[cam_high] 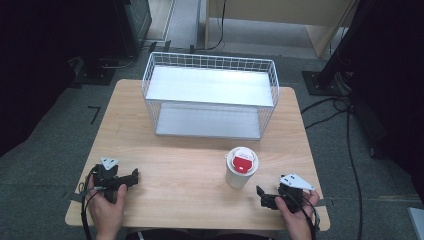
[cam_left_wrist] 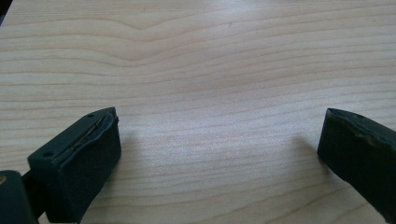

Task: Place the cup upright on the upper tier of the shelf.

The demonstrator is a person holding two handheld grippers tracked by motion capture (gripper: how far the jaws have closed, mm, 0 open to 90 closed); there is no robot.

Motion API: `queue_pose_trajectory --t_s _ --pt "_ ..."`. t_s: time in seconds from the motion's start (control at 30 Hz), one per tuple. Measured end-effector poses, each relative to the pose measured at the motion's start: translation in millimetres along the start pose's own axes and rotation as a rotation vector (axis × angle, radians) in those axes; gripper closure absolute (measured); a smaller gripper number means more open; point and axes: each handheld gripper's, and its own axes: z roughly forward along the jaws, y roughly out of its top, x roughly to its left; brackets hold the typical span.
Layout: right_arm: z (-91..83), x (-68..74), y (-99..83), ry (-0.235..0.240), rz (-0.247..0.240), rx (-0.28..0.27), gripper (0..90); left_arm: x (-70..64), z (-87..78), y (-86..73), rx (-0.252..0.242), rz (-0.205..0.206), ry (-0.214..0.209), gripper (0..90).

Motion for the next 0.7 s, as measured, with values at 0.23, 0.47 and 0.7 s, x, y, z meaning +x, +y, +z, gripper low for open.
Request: queue_pose_trajectory --t_s 0.23,0.47,0.7 --pt "4.9 12.1 2.6 0.039 -0.009 -0.004 0.0 0.0 0.0 0.0 0.000 0.000 0.000 0.0" --pt "9.0 22.2 5.2 0.078 -0.020 -0.016 0.0 0.0 0.0 0.0 0.000 0.000 0.000 0.0" --pt "13.3 32.5 4.8 0.074 -0.029 -0.036 5.2 0.0 0.0 0.0 0.000 0.000 0.000 0.0"
